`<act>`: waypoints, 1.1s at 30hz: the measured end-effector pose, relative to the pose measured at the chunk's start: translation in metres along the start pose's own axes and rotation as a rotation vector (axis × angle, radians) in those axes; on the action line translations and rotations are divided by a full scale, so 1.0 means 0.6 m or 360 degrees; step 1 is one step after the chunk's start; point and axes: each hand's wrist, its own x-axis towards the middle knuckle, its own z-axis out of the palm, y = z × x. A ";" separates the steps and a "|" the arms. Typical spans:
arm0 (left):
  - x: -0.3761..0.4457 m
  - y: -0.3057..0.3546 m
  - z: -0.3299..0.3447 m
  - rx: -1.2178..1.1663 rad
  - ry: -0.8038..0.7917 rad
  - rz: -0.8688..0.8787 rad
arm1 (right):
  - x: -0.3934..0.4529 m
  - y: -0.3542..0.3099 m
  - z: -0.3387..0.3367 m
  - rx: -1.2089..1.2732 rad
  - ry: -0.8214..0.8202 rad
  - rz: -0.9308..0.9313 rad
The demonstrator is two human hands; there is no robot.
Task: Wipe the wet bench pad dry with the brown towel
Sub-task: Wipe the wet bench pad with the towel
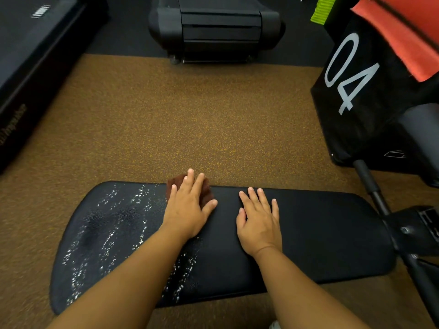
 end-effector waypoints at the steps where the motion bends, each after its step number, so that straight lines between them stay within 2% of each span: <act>1: -0.005 -0.005 0.001 -0.0045 0.0064 0.0010 | 0.000 0.000 0.000 0.0001 0.0006 -0.0001; 3: -0.015 -0.011 0.006 0.0056 0.0086 0.0008 | 0.000 -0.001 0.001 0.0003 0.0018 0.0002; 6: -0.007 -0.008 0.009 0.0256 -0.0034 -0.0134 | 0.000 -0.001 0.000 -0.0005 0.0015 -0.0002; 9: 0.014 0.010 0.002 0.0243 0.0022 -0.0146 | 0.000 0.000 0.000 -0.0012 0.0004 -0.0003; 12: -0.002 0.039 0.004 0.0203 -0.0126 0.0170 | 0.001 -0.001 0.002 -0.0005 0.0015 0.0003; 15: -0.028 0.027 0.009 0.0410 -0.0327 0.0461 | 0.002 -0.001 0.002 -0.0008 0.0022 0.0001; 17: -0.020 -0.004 -0.003 0.0479 -0.0283 0.0342 | 0.001 0.000 0.001 -0.0005 0.0022 -0.0002; 19: -0.009 -0.025 -0.017 0.0502 -0.0215 0.0102 | 0.001 0.000 0.001 -0.0003 0.0016 -0.0002; 21: -0.003 -0.012 -0.018 0.0463 -0.0171 0.0002 | 0.001 0.000 0.002 -0.0008 0.0016 -0.0002; 23: -0.014 0.027 -0.006 0.0359 -0.0232 0.0105 | 0.001 0.000 0.002 -0.0005 0.0019 0.0002; 25: -0.036 0.051 0.015 0.0345 -0.0347 0.0338 | 0.002 0.000 0.002 -0.0001 0.0024 0.0000; 27: -0.048 0.040 0.022 0.0395 -0.0336 0.0461 | 0.001 0.000 0.001 -0.0002 0.0028 0.0000; 29: -0.040 0.013 0.017 0.0399 -0.0254 0.0358 | 0.001 0.000 0.000 0.0010 0.0025 0.0001; 33: -0.019 0.021 0.010 0.0283 -0.0058 -0.0050 | 0.001 -0.001 -0.001 0.0000 0.0024 -0.0007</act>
